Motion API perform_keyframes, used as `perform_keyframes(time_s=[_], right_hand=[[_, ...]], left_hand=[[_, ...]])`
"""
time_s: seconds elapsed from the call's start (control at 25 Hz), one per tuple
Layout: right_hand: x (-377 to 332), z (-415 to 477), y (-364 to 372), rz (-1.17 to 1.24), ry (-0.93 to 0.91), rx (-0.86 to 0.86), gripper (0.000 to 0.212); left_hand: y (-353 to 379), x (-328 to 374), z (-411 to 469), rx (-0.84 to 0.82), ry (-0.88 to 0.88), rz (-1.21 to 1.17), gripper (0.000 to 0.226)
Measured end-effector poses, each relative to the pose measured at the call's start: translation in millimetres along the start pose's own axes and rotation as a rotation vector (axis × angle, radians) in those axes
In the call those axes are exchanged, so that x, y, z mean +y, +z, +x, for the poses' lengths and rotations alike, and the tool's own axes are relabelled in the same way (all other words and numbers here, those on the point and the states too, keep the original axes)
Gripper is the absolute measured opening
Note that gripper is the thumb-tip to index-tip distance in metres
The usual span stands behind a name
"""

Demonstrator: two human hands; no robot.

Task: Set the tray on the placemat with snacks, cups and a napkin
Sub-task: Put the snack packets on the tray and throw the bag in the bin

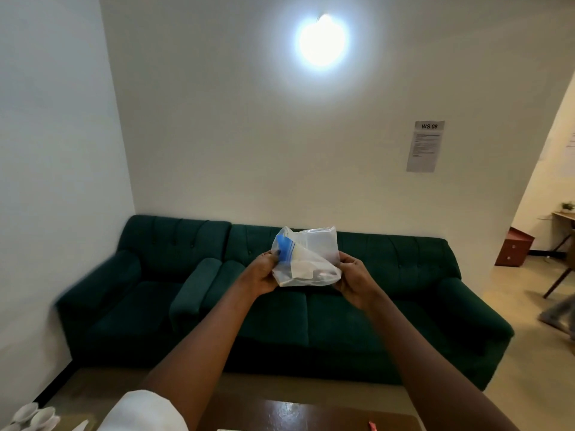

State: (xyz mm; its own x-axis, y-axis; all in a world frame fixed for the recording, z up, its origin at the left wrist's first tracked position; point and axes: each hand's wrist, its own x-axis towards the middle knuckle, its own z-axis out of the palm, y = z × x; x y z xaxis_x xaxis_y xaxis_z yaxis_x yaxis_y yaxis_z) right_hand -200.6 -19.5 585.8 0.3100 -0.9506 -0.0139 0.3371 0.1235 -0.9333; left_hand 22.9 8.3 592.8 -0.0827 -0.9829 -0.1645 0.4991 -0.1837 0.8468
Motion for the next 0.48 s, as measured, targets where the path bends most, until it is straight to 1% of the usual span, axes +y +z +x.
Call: perform_keyframes(time_s=[0.08,0.12,0.16,0.24,0.32,0.36,0.4,0.48], right_hand=[[-3.1,1.5,2.4,0.097,-0.014,0.015,0.036],[-4.6,3.0,3.2,0.133,-0.038,0.048,0.037],[-5.9,4.5,4.6,0.154,-0.073,0.097,0.036],[-5.9,7.5,8.8,0.137,-0.163,0.214,0.037],[-2.6,10.9,11.4,-0.014,-0.279,0.293,0.045],[-1.4,11.1,12.0,-0.128,-0.339,0.302,0.050],[-1.0,10.2,11.3,-0.243,-0.394,0.292,0.053],[-1.2,8.2,6.0,-0.413,-0.469,0.242,0.055]], left_hand=[[0.7,1.7,-2.4,-0.004,-0.014,-0.110,0.024],[2.1,2.4,-3.4,0.002,-0.009,-0.175,0.029],[2.7,1.7,-3.3,0.002,-0.005,-0.255,0.038],[3.2,-2.0,-3.3,-0.022,0.001,-0.351,0.068],[7.9,-6.5,-3.1,-0.127,-0.028,-0.298,0.098],[11.2,-6.7,-0.8,-0.162,-0.044,-0.255,0.107],[14.4,-3.6,1.6,-0.160,-0.050,-0.215,0.114],[16.2,8.8,6.2,-0.070,-0.055,-0.133,0.124]])
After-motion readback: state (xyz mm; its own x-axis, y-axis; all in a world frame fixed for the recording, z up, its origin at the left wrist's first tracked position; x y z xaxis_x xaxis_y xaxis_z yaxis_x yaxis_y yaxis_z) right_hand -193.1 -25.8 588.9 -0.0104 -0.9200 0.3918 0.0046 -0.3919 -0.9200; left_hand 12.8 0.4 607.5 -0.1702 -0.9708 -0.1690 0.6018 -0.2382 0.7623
